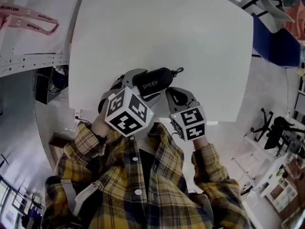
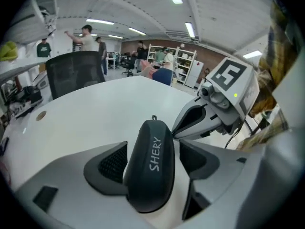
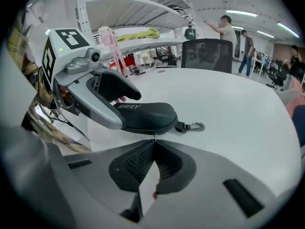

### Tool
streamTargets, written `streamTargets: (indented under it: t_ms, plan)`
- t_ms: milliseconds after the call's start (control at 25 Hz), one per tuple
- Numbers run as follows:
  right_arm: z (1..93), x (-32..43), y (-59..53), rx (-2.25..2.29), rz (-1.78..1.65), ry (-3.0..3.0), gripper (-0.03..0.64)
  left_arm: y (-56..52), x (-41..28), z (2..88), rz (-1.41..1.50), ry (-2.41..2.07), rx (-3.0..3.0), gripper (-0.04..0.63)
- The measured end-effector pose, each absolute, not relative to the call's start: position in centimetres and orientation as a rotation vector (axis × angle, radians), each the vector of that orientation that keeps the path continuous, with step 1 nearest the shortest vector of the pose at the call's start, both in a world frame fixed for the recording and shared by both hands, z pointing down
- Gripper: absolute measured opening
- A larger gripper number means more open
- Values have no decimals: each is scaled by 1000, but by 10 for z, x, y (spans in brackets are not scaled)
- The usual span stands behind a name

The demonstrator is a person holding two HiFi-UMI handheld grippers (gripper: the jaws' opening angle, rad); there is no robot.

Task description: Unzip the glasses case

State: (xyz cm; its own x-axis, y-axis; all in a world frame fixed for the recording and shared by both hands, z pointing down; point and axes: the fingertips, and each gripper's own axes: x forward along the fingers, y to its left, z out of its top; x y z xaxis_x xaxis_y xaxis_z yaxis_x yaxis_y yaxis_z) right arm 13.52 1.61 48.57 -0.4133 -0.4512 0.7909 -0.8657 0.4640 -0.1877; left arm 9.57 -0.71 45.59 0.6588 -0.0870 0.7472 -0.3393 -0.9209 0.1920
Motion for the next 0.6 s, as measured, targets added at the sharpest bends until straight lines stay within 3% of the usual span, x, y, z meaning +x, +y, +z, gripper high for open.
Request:
streamTargets:
  t_ms: [320, 600]
  plan:
    - [488, 110, 58, 1145, 954, -2067, -2, 23, 104, 482, 1592, -48, 2815, 345]
    - [490, 112, 56, 1162, 851, -2061, -2, 20, 103, 486, 1637, -6, 2852, 344]
